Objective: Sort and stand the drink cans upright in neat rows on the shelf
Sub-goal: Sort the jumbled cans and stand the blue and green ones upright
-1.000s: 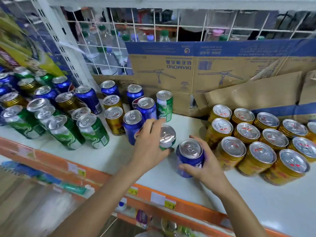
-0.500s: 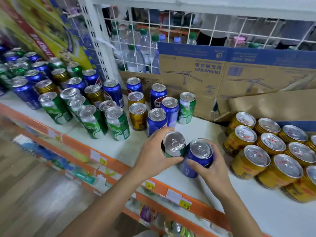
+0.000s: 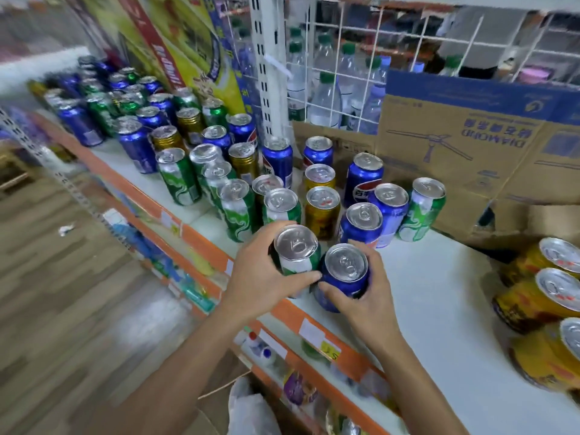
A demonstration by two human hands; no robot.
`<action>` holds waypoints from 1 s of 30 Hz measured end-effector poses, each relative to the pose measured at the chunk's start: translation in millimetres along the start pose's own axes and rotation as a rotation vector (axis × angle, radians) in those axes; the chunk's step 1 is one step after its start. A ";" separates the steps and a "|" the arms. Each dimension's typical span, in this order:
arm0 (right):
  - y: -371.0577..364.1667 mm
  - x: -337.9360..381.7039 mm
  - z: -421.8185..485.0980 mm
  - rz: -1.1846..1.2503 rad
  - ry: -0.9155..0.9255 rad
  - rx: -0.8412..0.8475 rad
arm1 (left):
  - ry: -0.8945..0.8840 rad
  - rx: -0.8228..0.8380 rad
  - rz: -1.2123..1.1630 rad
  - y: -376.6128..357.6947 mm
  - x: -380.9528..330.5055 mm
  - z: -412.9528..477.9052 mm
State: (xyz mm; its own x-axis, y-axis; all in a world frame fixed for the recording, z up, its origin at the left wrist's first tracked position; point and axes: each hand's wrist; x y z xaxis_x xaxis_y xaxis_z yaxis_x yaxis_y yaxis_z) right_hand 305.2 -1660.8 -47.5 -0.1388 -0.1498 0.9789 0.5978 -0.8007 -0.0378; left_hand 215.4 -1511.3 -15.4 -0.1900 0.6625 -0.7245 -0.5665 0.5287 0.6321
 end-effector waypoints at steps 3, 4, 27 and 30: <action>-24.6 -5.9 12.2 -0.024 0.044 -0.016 | -0.024 -0.028 -0.020 24.1 10.8 14.9; -33.6 -7.7 17.2 -0.025 0.059 -0.035 | -0.028 -0.031 -0.010 32.5 14.6 21.5; -150.0 70.8 90.1 -0.143 0.405 -0.504 | -0.225 0.235 -0.304 156.1 93.4 147.7; -150.5 86.3 108.8 -0.162 0.445 -0.498 | -0.314 0.340 -0.236 144.9 88.7 134.4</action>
State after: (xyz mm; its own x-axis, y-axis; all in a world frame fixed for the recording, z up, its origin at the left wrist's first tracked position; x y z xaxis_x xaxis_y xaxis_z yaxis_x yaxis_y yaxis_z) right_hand 289.0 -1490.1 64.5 -0.5704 -0.1445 0.8085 0.1227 -0.9883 -0.0900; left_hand 224.3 -1304.6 48.8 0.1913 0.6039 -0.7737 -0.2624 0.7911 0.5526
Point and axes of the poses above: each hand's wrist, its own z-axis towards the middle knuckle, its own y-axis out of the back of the hand, x = y × z, and after that the axes turned 11 degrees about z, right-handed
